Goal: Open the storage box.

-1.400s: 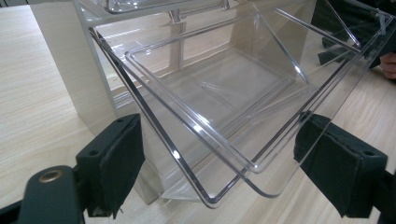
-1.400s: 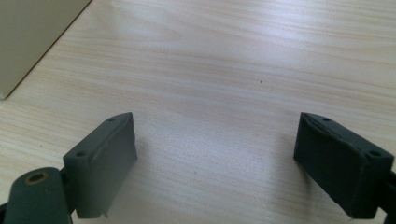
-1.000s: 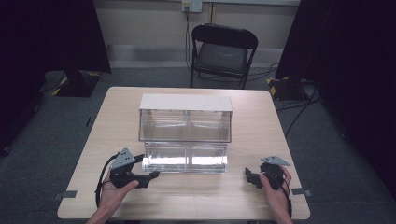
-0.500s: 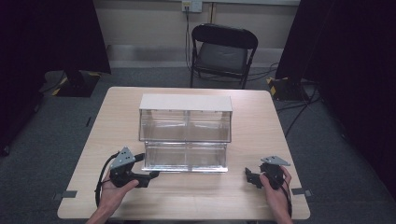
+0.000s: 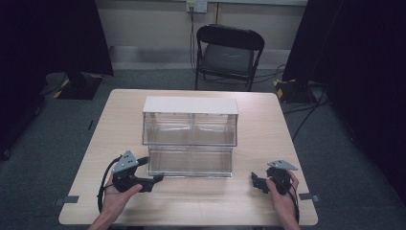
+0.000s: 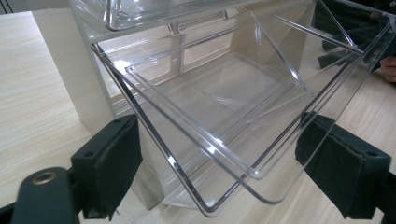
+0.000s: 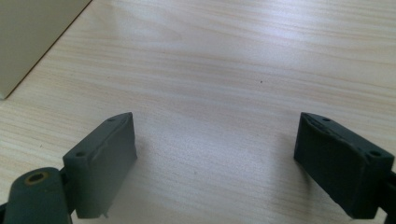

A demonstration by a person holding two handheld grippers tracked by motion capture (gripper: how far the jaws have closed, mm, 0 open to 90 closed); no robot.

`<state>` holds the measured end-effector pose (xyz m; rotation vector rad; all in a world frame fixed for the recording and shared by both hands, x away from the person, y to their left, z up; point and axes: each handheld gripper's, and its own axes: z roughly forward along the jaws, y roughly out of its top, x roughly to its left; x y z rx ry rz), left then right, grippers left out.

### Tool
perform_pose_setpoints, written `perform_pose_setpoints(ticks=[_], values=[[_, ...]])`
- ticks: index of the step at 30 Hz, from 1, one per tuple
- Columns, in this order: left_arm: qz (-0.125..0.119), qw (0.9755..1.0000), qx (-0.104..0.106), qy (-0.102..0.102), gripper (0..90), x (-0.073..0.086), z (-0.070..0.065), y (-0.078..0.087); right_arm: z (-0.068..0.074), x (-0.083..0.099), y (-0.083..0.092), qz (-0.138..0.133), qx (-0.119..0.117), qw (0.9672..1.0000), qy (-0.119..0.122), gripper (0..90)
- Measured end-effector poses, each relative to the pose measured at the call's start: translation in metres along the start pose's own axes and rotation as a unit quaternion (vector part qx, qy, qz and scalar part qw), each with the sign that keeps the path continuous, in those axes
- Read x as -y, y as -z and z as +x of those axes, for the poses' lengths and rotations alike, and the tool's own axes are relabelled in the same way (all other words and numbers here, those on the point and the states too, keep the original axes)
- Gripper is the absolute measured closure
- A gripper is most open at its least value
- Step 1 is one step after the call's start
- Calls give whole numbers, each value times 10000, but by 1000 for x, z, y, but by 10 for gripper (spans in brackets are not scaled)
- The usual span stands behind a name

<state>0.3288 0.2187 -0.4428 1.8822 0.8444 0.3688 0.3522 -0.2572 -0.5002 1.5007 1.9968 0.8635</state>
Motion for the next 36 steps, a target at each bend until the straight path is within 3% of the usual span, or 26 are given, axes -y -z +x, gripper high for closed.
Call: perform_pose_setpoints(ticks=[14, 23, 36], values=[[50, 10000, -27, -60, 144, -2, 0, 1, 0, 0, 0, 0, -1, 10000, -1, 121], [-133, 9999, -66, 10, 153, -7, 0, 4, 0, 0, 0, 0, -1, 10000, -1, 121], [-130, 9999, -45, 4, 155, -9, 0, 5, 0, 0, 0, 0, -1, 10000, 0, 121]])
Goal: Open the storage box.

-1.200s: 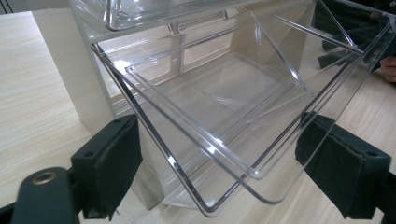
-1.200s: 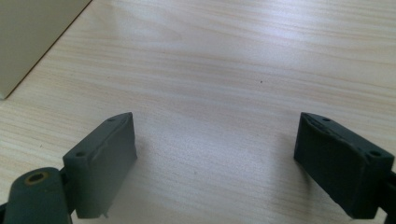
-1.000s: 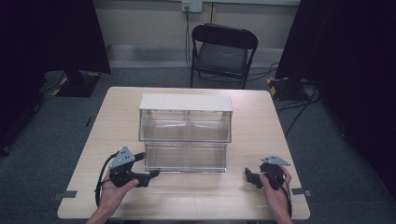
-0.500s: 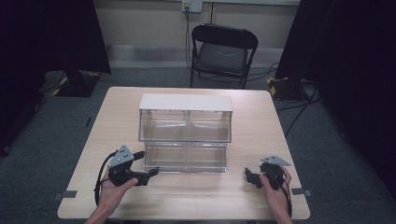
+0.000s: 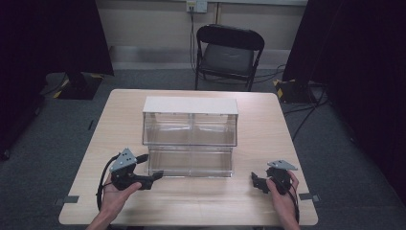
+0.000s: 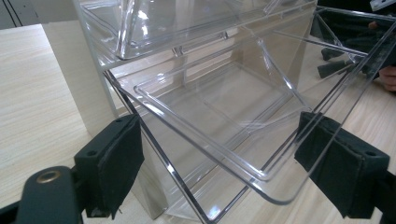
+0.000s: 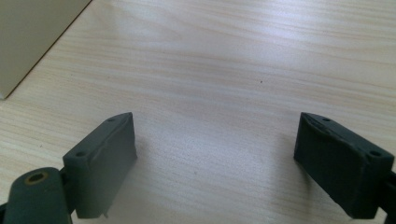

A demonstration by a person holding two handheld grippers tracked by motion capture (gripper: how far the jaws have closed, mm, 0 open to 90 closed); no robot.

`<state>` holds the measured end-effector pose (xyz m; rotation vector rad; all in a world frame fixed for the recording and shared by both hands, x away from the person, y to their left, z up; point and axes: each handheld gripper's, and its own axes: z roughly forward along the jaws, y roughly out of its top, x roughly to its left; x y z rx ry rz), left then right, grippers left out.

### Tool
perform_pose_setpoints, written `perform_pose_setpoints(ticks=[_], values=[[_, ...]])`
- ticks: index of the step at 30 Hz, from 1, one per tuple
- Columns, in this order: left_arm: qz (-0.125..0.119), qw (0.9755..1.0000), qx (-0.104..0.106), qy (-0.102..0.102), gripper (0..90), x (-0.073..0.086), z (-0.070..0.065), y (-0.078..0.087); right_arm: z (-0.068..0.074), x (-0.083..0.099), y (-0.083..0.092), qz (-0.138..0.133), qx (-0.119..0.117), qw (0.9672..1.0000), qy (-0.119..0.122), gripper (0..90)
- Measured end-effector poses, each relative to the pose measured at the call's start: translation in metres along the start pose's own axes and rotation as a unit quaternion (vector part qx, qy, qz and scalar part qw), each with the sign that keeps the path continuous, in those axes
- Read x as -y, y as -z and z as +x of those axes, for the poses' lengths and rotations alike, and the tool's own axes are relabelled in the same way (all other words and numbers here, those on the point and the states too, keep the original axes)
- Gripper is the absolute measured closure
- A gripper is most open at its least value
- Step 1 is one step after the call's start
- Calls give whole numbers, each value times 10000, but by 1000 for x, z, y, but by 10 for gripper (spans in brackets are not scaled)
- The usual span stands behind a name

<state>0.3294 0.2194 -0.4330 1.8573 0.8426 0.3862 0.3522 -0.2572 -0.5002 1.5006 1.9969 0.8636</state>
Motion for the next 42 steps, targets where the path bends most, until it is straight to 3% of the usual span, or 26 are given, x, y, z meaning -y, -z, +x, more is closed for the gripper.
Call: perform_pose_setpoints(ticks=[18, 22, 27, 36, 42], values=[[-41, 10000, 71, 21, 155, -6, 1, 0, 0, 0, 0, 1, 0, 10000, 0, 121], [6, 10000, -14, -69, 155, -8, 1, -1, 0, 0, 0, 0, 0, 10000, 0, 121], [-13, 10000, 36, 92, 151, -12, 3, -2, 0, 0, 0, 0, 0, 10000, 0, 121], [21, 10000, -54, 4, 155, -12, 2, 0, 0, 0, 0, 0, 0, 10000, 0, 121], [-30, 9999, -101, 107, 157, -11, 2, 3, 0, 0, 0, 0, 1, 10000, 0, 121]])
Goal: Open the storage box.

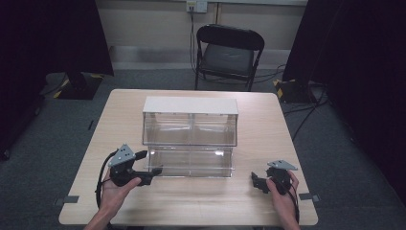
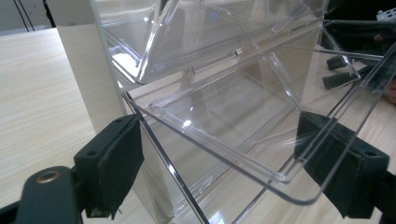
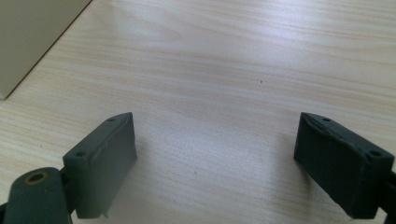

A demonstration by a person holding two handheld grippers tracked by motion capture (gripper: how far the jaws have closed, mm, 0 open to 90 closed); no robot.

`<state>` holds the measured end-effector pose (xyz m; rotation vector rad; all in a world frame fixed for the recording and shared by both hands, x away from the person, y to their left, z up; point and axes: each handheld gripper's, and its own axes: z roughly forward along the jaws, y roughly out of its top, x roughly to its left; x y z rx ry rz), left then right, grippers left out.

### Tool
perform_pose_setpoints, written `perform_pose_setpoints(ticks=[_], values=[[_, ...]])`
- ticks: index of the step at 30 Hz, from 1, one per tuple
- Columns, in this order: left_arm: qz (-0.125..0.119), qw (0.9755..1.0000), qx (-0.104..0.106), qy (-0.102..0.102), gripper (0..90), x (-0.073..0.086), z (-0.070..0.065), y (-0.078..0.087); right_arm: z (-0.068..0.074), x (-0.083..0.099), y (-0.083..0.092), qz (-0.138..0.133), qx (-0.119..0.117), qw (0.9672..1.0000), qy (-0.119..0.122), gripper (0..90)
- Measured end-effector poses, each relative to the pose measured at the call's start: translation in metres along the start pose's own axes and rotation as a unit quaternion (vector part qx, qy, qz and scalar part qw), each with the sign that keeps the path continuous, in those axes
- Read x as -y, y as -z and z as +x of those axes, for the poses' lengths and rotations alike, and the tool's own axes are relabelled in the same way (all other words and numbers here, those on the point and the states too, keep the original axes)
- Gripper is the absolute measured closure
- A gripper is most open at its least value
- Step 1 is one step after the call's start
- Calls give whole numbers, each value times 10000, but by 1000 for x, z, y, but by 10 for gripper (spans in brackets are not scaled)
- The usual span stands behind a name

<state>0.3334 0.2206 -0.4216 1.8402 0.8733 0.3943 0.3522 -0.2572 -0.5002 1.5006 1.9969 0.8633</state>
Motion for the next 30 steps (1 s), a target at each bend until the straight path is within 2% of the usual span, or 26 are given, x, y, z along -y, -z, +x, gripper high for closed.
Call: perform_pose_setpoints(ticks=[10, 11, 17, 18, 19, 30], values=[[-122, 9999, -92, -53, 156, -3, 0, 4, 0, 0, 0, 0, 0, 10000, -1, 121], [-149, 9999, -84, -15, 156, -4, 0, 4, 0, 0, 0, 0, -1, 10000, -1, 121], [-189, 9997, -34, -119, 156, -6, 2, 6, 0, 0, 0, 0, 0, 10000, 0, 121], [-189, 9997, -34, -119, 156, -6, 2, 6, 0, 0, 0, 0, 0, 10000, 0, 121], [-207, 9998, -21, -37, 156, -6, 1, 6, 0, 0, 0, 0, 0, 10000, 1, 121], [-260, 9996, -62, -50, 155, -12, 5, 4, 0, 0, 0, -1, 0, 10000, -2, 120]])
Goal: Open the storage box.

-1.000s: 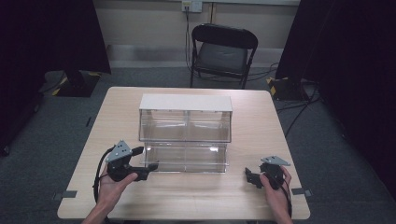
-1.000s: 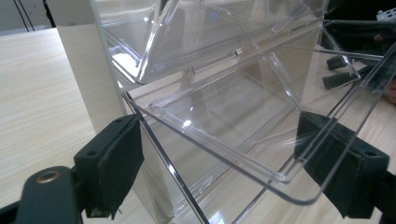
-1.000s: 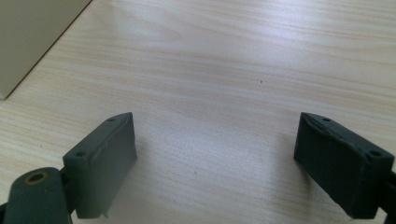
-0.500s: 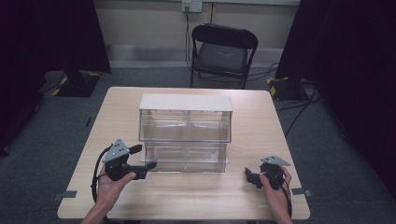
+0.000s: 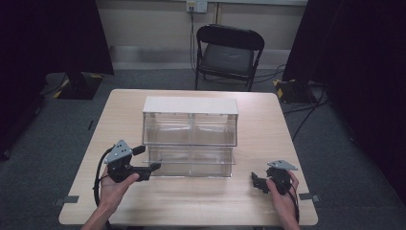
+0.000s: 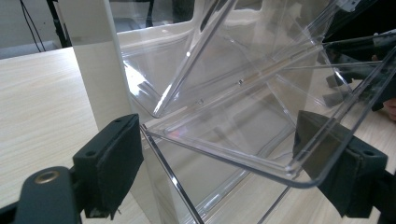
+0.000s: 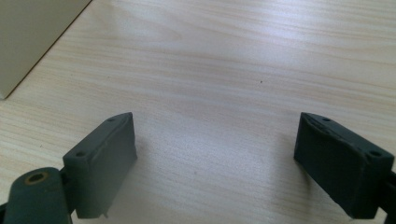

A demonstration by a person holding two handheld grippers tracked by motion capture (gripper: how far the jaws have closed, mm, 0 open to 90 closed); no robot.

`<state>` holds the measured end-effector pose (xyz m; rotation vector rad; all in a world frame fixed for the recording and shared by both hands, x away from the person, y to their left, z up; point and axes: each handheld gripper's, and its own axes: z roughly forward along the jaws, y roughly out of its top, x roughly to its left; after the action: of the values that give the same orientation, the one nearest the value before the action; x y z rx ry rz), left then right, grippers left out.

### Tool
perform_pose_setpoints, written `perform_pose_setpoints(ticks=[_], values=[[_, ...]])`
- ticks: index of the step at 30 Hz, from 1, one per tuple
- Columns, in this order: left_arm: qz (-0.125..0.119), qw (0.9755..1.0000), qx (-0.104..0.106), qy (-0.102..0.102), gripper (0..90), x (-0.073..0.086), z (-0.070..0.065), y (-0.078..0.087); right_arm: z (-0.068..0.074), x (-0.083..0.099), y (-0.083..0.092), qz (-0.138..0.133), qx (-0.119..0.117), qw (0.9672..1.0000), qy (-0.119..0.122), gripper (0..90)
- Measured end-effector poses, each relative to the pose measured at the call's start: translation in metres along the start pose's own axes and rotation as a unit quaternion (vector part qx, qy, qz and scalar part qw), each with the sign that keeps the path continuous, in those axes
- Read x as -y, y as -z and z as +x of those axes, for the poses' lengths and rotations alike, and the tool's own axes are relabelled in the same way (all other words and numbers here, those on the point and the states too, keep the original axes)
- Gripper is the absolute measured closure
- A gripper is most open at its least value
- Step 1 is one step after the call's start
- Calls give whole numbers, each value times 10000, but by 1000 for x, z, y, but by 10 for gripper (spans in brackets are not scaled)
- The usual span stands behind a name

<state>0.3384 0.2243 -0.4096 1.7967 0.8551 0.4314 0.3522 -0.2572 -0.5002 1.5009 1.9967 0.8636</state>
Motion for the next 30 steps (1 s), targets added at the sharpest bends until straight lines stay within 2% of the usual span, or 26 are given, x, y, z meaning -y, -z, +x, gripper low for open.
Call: perform_pose_setpoints(ticks=[4, 11, 19, 22, 24, 30], values=[[-9, 10000, -6, -47, 155, -1, 0, 0, 0, 0, 0, 0, 0, 10000, 1, 121], [-79, 10000, -4, 50, 156, -2, 0, 0, 0, 0, 0, 1, 0, 10000, 0, 121], [-103, 9999, -26, 59, 156, -5, 1, -1, 0, 0, 0, 0, 0, 10000, 1, 121], [-103, 9999, -60, -55, 158, -8, -2, 1, 0, 0, 0, 1, -1, 10000, 0, 121], [-139, 9999, -16, 31, 157, -8, -1, 1, 0, 0, 0, 0, 0, 10000, 0, 120], [-139, 9999, -5, 69, 155, -8, 1, -1, 0, 0, 0, 1, -1, 10000, -1, 121]])
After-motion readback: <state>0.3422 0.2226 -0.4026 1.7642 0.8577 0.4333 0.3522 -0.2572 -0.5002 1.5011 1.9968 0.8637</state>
